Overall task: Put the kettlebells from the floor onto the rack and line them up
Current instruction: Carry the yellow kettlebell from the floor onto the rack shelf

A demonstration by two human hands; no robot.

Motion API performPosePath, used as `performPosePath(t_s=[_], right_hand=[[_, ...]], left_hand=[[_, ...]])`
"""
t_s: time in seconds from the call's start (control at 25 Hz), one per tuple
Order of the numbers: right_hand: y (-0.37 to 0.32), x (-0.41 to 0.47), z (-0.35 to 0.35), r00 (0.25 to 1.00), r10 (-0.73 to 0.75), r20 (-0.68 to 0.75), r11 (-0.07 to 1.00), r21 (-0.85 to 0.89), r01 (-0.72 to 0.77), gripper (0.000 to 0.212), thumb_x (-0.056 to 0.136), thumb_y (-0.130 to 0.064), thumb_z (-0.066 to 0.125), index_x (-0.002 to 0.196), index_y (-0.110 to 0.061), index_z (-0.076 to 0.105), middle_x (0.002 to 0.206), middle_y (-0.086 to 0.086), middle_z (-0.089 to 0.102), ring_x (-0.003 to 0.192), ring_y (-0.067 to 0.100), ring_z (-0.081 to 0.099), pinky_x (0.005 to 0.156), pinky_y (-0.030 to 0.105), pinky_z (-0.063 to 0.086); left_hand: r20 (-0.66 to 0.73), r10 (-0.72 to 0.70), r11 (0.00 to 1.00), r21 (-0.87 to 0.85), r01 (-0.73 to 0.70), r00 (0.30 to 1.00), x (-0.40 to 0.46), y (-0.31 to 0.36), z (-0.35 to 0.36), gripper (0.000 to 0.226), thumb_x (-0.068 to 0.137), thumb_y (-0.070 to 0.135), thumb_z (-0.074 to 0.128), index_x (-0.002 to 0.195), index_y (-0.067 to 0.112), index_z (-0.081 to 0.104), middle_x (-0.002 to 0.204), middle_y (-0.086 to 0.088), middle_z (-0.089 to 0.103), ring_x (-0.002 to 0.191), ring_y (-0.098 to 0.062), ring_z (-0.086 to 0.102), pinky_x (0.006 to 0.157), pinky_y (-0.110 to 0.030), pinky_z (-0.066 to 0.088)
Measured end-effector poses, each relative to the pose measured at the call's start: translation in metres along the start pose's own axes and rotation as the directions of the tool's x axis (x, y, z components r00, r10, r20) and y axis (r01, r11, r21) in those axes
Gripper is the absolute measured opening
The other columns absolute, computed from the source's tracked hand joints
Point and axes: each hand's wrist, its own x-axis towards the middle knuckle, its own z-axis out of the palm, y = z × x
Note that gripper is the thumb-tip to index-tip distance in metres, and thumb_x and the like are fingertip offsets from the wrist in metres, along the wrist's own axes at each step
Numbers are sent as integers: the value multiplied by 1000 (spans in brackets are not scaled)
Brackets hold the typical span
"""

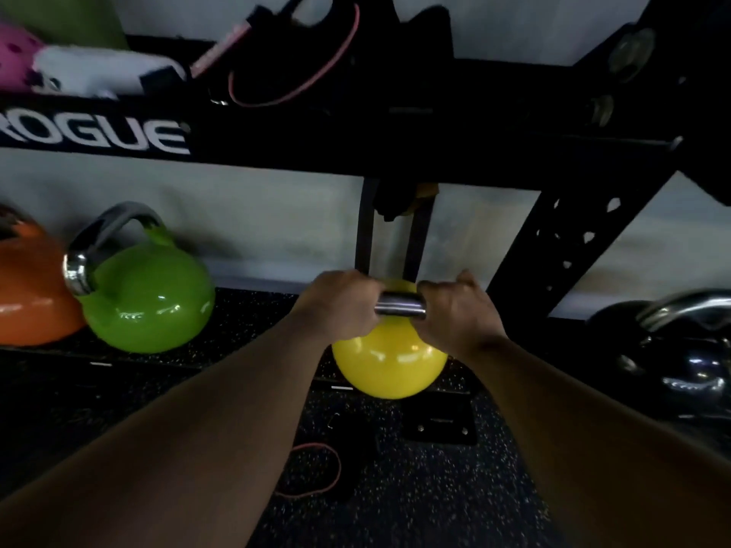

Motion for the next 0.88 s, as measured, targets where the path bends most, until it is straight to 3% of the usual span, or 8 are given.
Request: performPosePath(t_s=[0.16,0.28,0.4,0.48,0.68,0.88], right_hand=[[8,23,9,987,154,-41,980,135,-147,6,76,-18,60,82,-19,61,69,4,62,61,24,46,60,29,36],[16,31,16,969,241,-43,955,188,-230,10,75,-12,60,79,-21,58,65,-1,51,62,28,55,56,27,35],[29,52,19,953,299,47,929,215,-302,12,80,-13,60,89,-20,62,74,4,63,69,30,62,58,31,47],[37,66,22,950,284,132,930,204,-307,15,83,-17,60,96,-20,64,84,10,68,72,31,65,65,38,57],[41,65,24,965,234,122,945,206,-255,15,86,-18,62,101,-17,62,82,8,67,67,26,65,63,39,59],[39,63,13,947,203,248,917,292,-273,31,83,-20,65,113,-18,56,93,8,67,75,25,64,65,41,58]], left_hand=[[40,-127,978,-163,132,991,25,-12,-1,14,75,29,65,88,24,69,70,1,63,56,-16,52,53,-26,38],[39,-158,956,-244,163,987,40,-8,2,12,77,26,67,89,23,70,68,2,60,58,-19,53,57,-28,40],[64,-198,934,-292,208,978,61,-6,4,15,82,22,69,96,18,71,78,-3,65,71,-24,61,63,-31,46],[77,-241,923,-290,253,967,71,-8,7,17,83,21,70,100,16,70,84,-4,67,75,-21,61,65,-32,47],[76,-288,906,-301,297,955,68,-6,8,18,84,22,70,101,15,69,88,-7,69,80,-26,65,71,-40,55],[153,-354,839,-385,385,923,64,-1,1,43,82,21,74,121,12,56,104,-12,66,95,-30,64,80,-44,55]])
